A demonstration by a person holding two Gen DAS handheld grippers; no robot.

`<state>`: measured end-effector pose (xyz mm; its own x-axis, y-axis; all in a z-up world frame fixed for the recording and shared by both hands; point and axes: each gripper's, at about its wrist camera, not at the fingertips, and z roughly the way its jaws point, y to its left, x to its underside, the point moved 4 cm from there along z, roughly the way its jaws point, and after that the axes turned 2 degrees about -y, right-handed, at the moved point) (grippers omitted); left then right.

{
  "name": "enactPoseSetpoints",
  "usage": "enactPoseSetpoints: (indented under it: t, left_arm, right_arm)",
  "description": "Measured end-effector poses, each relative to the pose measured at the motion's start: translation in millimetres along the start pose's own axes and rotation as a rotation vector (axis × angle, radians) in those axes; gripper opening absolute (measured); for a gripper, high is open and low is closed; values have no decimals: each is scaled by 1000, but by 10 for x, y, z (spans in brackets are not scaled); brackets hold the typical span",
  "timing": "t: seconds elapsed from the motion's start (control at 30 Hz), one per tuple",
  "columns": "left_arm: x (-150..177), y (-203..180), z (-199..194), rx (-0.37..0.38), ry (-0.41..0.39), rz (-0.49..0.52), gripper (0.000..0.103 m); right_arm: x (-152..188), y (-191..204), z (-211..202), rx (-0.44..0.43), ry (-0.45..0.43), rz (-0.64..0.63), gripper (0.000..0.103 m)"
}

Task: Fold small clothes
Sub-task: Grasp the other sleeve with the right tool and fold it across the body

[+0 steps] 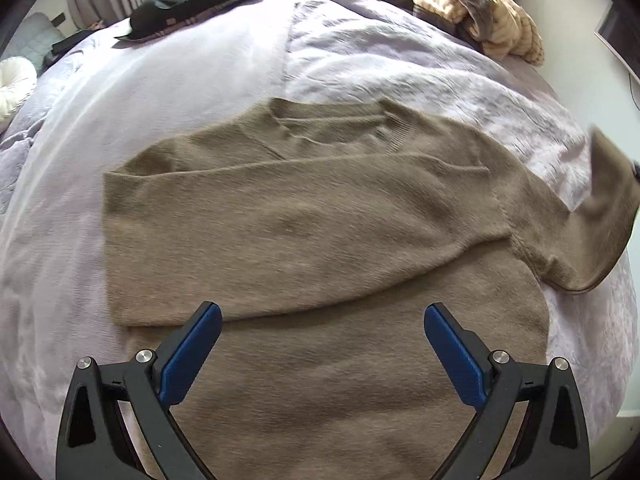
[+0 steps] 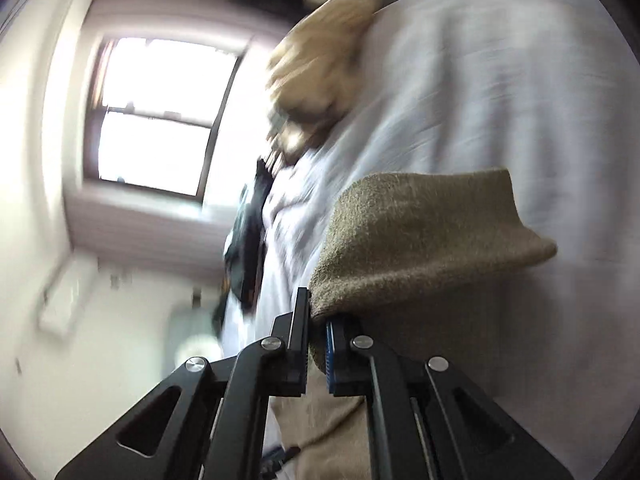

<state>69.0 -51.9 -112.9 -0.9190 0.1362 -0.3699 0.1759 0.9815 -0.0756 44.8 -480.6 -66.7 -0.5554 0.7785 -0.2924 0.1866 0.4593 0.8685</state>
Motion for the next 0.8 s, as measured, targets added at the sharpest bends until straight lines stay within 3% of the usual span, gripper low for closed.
enactPoseSetpoints:
  t: [0.1,0.2,0.3,0.37,0.47,0.6,0.67,0.8]
  left_arm:
    - [5,181,-15,-16,-6,-29,102]
    - [40,348,-8,-27,-6,-61,102]
    - [106,523,-1,-38,-2,-87,102]
    - [155,648,-8,-43,-2,-97,102]
    - [226,847,-23,-47,1,-118,102]
    - [281,1078,-60,-62,0,-139,102]
    - [297,1186,-98,-65,-6,-157,102]
    - [328,1348,-129,-71,-18,-178,102]
  right_arm:
    - [425,496,754,-6,211,-190,7]
    - [921,598,1388,20,394,-256,7]
    - [1404,312,1955,188,556,-246,11]
    - [1514,138,2057,278,571,-210,11]
    - [1416,71,1920,255,471,-106,27]
    - [1224,108,1871,249,367,-58,23]
    - [1203,309,2000,232,377,-144,13]
    - [1650,900,2320,174,527,-453,13]
